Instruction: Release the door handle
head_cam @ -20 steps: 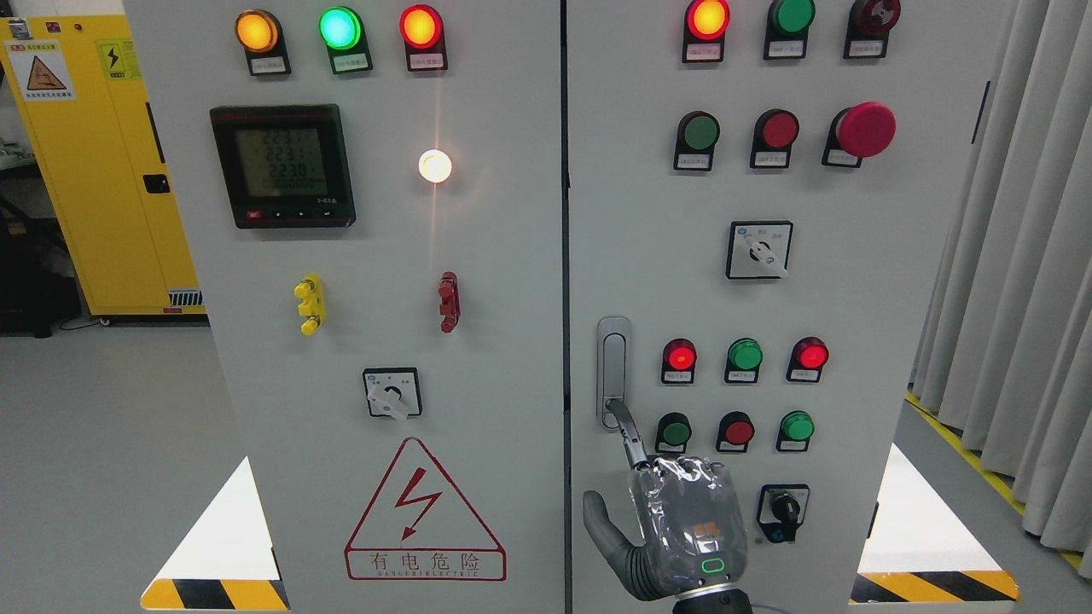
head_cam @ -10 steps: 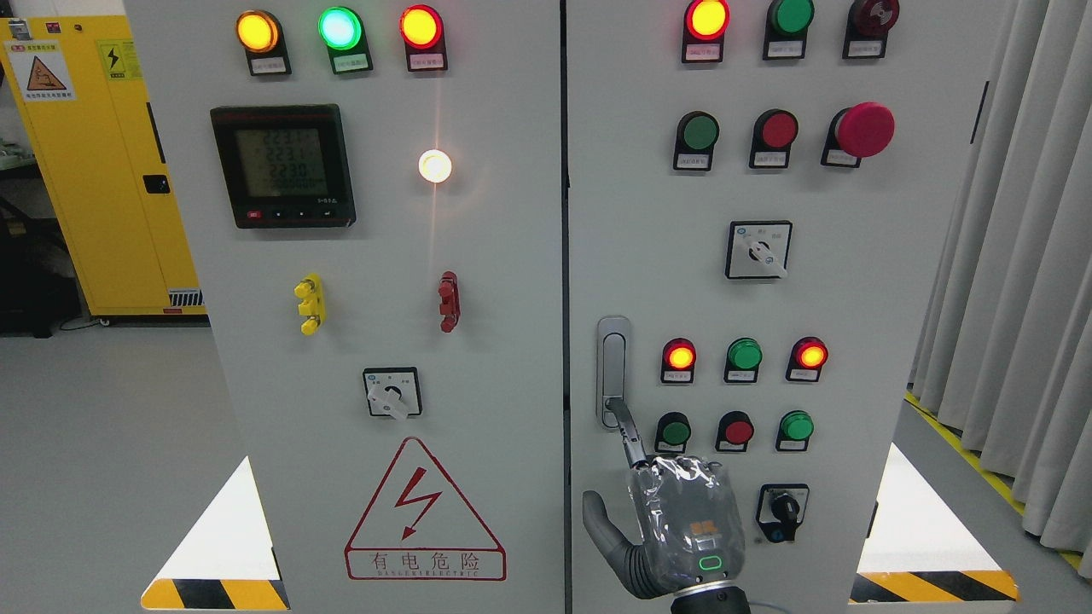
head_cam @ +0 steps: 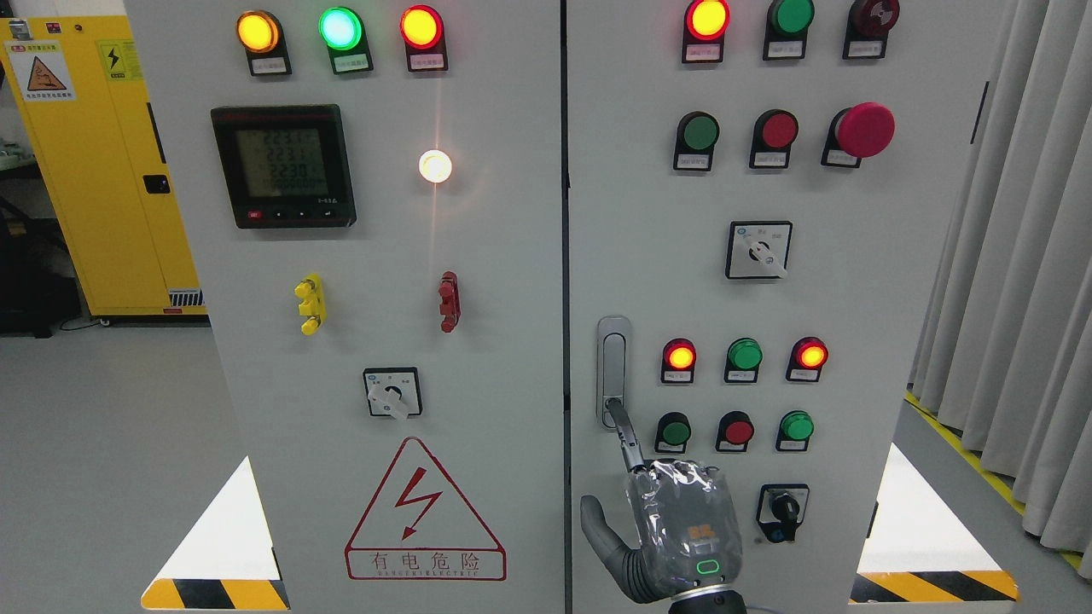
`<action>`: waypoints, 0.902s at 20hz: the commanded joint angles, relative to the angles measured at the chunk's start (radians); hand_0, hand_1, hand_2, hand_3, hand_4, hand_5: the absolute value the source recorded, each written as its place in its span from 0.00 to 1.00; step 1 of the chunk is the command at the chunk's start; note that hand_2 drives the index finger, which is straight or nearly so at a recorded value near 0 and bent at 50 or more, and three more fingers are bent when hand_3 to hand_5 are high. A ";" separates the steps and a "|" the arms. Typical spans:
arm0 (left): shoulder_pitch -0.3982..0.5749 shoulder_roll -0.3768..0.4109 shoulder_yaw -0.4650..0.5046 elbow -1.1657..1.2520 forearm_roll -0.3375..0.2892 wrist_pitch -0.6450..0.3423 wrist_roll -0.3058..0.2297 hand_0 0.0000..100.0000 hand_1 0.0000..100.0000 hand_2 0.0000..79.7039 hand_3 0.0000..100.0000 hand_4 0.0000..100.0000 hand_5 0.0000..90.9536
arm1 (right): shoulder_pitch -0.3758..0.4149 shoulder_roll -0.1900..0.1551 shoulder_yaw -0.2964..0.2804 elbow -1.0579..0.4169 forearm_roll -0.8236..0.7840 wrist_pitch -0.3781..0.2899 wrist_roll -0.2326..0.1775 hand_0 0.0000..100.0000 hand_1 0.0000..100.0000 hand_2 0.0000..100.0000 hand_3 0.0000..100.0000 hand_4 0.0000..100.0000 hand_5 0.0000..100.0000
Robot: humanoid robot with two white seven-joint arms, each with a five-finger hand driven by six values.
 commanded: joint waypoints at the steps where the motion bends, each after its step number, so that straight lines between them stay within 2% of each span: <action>1: 0.000 0.000 0.000 -0.012 0.000 0.000 0.000 0.12 0.56 0.00 0.00 0.00 0.00 | 0.005 0.004 0.000 0.004 0.000 0.005 0.002 0.49 0.40 0.00 1.00 1.00 1.00; 18: 0.000 0.000 0.000 -0.012 0.000 0.000 0.000 0.12 0.56 0.00 0.00 0.00 0.00 | 0.013 0.002 0.001 0.014 -0.003 0.014 0.007 0.48 0.40 0.00 1.00 1.00 1.00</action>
